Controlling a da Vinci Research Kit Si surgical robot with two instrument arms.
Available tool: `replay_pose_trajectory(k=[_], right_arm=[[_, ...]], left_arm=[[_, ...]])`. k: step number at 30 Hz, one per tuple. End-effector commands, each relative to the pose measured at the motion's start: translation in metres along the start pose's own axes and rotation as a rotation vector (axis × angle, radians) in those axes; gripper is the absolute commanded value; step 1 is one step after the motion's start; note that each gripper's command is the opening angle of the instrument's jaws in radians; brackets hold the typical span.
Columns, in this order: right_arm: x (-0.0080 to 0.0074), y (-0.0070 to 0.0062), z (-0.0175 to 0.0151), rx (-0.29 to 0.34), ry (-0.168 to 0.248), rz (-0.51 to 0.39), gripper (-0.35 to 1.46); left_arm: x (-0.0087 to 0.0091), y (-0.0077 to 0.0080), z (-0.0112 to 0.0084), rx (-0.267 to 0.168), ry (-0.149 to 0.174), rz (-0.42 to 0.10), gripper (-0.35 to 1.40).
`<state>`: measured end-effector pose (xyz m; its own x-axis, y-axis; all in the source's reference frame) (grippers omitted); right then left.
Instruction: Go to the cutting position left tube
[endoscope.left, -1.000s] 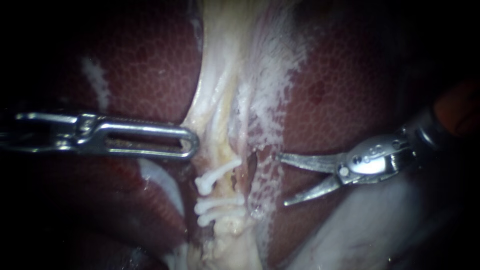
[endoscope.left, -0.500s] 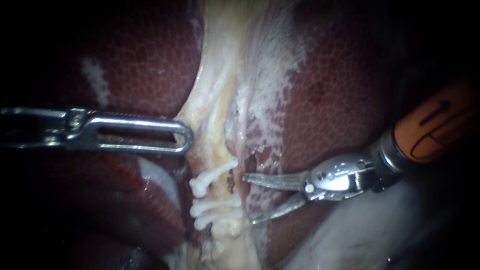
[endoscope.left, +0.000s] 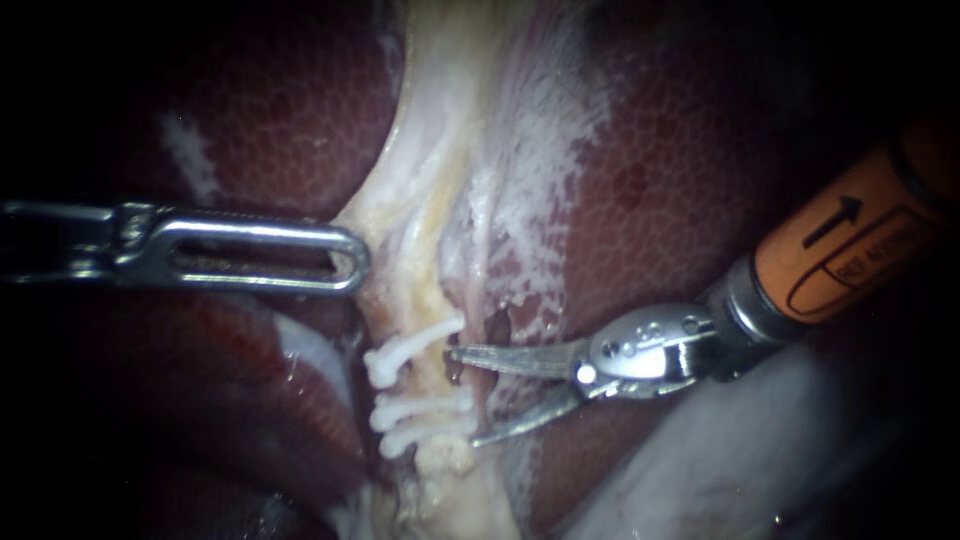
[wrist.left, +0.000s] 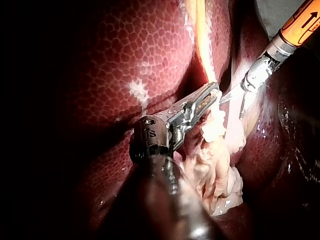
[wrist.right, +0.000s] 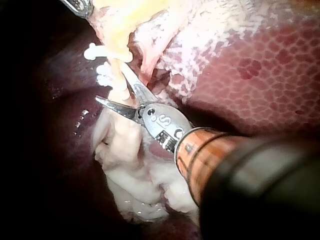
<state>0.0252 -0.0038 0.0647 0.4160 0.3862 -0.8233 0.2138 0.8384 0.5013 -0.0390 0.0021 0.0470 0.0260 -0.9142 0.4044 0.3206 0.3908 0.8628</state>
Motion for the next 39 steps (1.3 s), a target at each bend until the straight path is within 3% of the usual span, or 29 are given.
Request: replay_pose_trajectory(k=[1, 27, 39], right_arm=[[0.0000, 0.0001, 0.0002, 0.006, 0.001, -0.004, 1.34], [-0.0006, 0.0012, 0.0006, 0.034, -0.037, 0.001, 1.28], [0.0003, 0.0011, 0.0026, 0.077, -0.029, -0.020, 1.28]], left_arm=[[-0.0001, 0.0000, -0.0001, 0.000, -0.004, 0.000, -0.35], [-0.0001, -0.0005, -0.0005, 0.000, -0.004, -0.001, -0.35], [-0.0001, -0.0005, -0.0005, -0.001, -0.004, -0.001, -0.35]])
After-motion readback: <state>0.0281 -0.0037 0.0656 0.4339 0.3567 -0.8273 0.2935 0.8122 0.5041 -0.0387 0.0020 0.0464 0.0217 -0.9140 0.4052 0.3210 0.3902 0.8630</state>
